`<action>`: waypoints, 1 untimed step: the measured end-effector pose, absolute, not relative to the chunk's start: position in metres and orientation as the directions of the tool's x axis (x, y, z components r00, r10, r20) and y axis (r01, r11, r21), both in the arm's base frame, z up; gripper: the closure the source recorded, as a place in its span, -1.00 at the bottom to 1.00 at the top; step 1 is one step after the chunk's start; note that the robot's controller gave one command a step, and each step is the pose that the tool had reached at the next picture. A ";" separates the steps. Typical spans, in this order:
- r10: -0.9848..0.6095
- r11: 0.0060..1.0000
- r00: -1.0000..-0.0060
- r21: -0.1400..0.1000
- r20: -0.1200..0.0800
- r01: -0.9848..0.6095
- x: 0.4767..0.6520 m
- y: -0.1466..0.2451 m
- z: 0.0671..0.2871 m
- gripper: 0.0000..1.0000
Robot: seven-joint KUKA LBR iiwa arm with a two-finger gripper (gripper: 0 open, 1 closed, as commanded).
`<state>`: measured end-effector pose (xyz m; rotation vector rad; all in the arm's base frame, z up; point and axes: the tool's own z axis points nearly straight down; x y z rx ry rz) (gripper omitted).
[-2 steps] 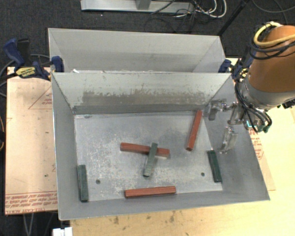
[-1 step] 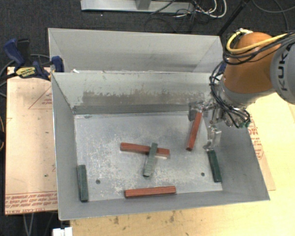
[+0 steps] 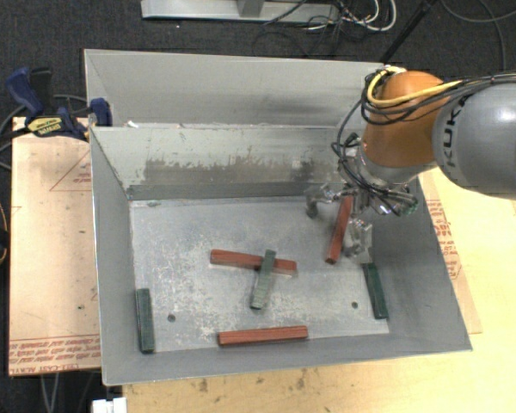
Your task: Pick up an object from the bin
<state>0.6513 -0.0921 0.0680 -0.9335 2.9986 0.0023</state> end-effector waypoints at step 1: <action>-0.568 0.823 -0.823 -0.001 -0.006 -0.568 0.653 -0.092 0.071 1.00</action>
Offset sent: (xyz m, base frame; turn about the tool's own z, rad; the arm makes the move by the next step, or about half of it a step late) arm 0.0000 0.0000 0.0000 0.0000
